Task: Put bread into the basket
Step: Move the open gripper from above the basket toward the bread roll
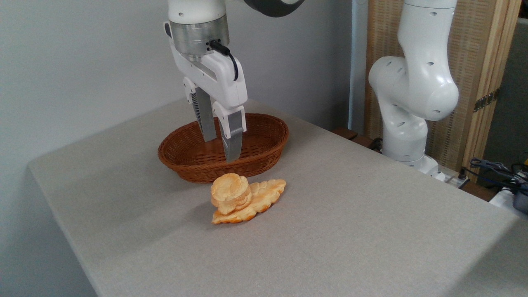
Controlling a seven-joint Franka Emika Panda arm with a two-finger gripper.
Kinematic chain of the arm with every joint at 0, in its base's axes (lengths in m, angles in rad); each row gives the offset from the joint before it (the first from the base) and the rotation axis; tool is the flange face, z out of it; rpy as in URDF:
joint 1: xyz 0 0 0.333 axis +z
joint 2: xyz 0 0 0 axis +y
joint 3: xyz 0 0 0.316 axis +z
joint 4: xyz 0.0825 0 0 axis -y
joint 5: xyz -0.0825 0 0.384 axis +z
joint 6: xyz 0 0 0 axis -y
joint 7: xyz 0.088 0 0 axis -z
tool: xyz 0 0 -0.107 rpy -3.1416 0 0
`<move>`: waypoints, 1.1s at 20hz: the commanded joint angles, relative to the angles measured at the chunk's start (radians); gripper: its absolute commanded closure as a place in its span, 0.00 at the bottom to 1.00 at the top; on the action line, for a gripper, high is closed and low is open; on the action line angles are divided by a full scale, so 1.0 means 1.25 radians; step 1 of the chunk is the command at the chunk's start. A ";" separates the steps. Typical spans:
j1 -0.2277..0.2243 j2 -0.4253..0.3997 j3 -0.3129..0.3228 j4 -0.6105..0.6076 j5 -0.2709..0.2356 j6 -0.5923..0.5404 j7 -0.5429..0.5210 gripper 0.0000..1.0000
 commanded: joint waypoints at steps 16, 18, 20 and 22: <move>-0.005 0.006 0.001 0.005 0.010 -0.075 0.023 0.00; -0.005 0.004 0.001 -0.005 0.010 -0.055 0.038 0.00; -0.004 0.004 0.005 -0.022 0.010 -0.021 0.042 0.00; -0.002 0.006 0.006 -0.044 0.010 0.027 0.042 0.00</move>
